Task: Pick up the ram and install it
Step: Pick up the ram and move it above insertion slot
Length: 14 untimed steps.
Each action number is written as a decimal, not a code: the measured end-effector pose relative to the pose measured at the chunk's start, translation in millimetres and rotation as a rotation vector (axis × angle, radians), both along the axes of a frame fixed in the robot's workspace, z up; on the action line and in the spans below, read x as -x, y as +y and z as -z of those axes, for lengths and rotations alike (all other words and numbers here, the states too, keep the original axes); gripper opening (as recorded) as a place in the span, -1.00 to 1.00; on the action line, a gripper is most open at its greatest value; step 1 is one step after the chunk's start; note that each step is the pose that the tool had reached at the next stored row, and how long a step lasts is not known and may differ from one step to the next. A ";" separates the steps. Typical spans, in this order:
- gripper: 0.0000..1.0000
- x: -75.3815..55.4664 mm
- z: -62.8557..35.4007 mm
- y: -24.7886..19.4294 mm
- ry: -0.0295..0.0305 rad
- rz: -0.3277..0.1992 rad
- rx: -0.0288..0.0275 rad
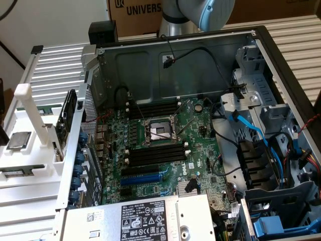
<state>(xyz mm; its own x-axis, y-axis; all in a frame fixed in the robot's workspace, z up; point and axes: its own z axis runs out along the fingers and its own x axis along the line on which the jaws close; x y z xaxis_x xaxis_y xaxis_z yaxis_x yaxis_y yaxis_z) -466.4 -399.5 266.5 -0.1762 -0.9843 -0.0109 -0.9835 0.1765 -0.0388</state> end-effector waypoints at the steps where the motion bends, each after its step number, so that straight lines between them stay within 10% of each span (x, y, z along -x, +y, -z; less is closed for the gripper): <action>1: -0.80 0.2 0.8 -0.5 0.0000 -0.004 0.0000; 14: -0.80 0.3 25.2 -2.2 0.0003 -0.082 0.0000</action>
<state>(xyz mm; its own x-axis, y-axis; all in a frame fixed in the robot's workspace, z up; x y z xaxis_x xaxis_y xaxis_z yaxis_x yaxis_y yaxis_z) -466.7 -401.7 241.3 -0.0954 -0.9954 -0.0109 -0.9947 0.0958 -0.0385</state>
